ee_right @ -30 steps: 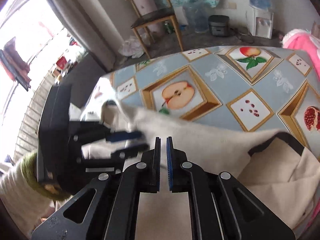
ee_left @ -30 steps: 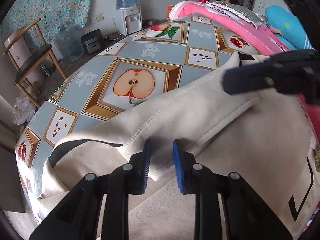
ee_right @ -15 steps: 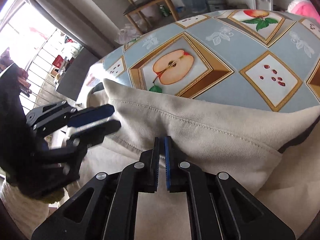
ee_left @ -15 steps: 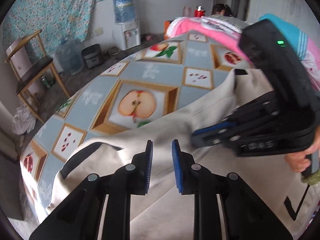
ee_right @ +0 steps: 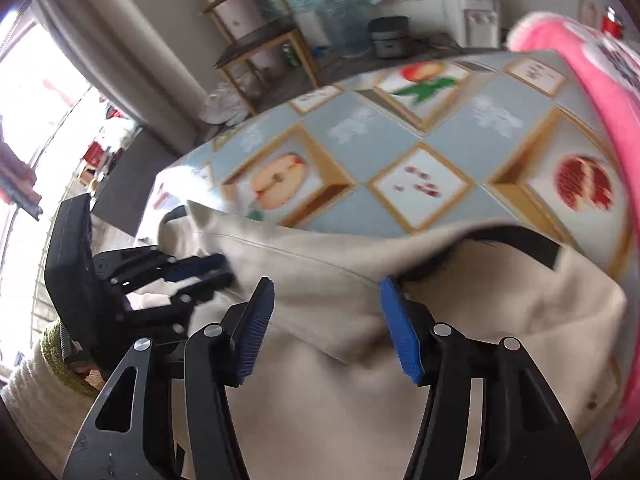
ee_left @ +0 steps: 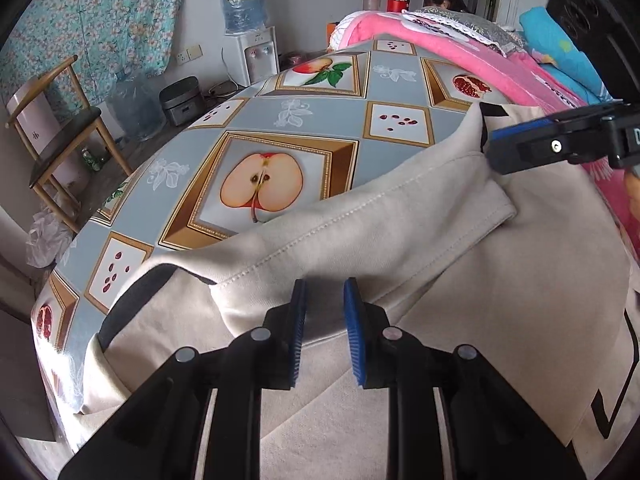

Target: Fold large clothes

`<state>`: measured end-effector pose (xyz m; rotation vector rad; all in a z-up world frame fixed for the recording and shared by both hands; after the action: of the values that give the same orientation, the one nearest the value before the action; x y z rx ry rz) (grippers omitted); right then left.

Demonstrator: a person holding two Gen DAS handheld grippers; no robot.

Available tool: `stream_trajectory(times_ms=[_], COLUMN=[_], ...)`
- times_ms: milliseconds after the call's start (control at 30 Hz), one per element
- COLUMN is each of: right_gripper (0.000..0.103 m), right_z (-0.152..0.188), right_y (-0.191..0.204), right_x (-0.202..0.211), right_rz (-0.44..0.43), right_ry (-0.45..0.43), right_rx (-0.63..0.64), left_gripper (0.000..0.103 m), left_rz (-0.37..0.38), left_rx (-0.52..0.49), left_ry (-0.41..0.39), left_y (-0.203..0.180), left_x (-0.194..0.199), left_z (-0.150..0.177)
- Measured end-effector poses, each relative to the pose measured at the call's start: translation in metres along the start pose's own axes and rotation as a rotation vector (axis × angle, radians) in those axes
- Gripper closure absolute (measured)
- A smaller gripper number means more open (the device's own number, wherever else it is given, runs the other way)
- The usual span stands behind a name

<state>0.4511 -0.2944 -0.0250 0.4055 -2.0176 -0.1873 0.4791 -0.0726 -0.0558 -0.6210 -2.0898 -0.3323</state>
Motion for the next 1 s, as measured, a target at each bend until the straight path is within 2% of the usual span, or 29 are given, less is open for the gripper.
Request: stream_trajectory(times_ms=[67, 100, 133, 200, 233, 300, 367, 567, 633, 700, 800, 900, 933, 967, 1000], right_gripper=[0.048, 0.051, 0.064, 0.078, 0.089, 0.092, 0.093, 0.088, 0.072, 0.069, 0.067, 0.067, 0.068, 0.068, 0.07], right_z=[0.007, 0.011, 0.013, 0.016, 0.015, 0.008, 0.001, 0.013, 0.014, 0.011, 0.003, -0.007, -0.01, -0.011, -0.011], right_y=[-0.013, -0.016, -0.018, -0.015, -0.013, -0.012, -0.012, -0.007, -0.004, 0.005, 0.02, 0.04, 0.045, 0.046, 0.045], right_x=[-0.006, -0.014, -0.02, -0.032, -0.033, -0.031, -0.035, -0.039, -0.028, -0.011, 0.002, -0.013, -0.024, -0.038, -0.048], right_rz=[0.012, 0.015, 0.013, -0.008, 0.0, 0.036, 0.094, 0.129, 0.197, 0.275, 0.225, 0.185, 0.184, 0.214, 0.233], right_ry=[0.052, 0.088, 0.112, 0.138, 0.128, 0.099, 0.079, 0.109, 0.103, 0.046, -0.012, -0.033, -0.031, 0.033, 0.045], right_rx=[-0.032, -0.034, -0.032, -0.021, -0.007, 0.018, 0.04, 0.104, 0.12, 0.16, 0.173, 0.213, 0.223, 0.184, 0.189], left_gripper=[0.083, 0.083, 0.083, 0.083, 0.083, 0.083, 0.083, 0.083, 0.083, 0.083, 0.083, 0.083, 0.083, 0.083, 0.083], left_rz=[0.003, 0.003, 0.001, -0.002, -0.002, 0.004, 0.009, -0.002, 0.005, 0.01, 0.015, 0.014, 0.013, 0.013, 0.014], left_rx=[0.01, 0.011, 0.011, 0.011, 0.013, 0.019, 0.026, 0.024, 0.028, 0.027, 0.03, 0.034, 0.037, 0.038, 0.039], left_ry=[-0.003, -0.005, -0.006, -0.01, -0.01, -0.011, -0.011, -0.012, -0.011, -0.012, -0.017, -0.017, -0.016, -0.016, -0.015], left_y=[0.001, 0.001, 0.001, 0.0, 0.0, 0.001, 0.0, -0.002, -0.001, 0.0, 0.001, 0.001, 0.001, 0.001, 0.001], left_x=[-0.001, 0.0, 0.0, 0.0, 0.0, 0.0, 0.0, 0.001, 0.001, 0.001, 0.001, 0.001, 0.001, 0.001, 0.001], left_z=[0.0, 0.0, 0.001, 0.001, 0.001, 0.0, 0.0, 0.002, 0.002, 0.002, 0.002, 0.002, 0.002, 0.002, 0.002])
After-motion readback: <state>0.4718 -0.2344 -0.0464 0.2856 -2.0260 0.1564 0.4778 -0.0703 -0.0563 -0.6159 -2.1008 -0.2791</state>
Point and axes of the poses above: each gripper's, at about its wrist camera, not at the fingertips, and x roughly against the way its jaws point, y to its left, z to its underside, the point moved 3 cm from there along -x, roughly the way its jaws point, and after that the axes turned 3 degrees about x, right-handed, at the moved point
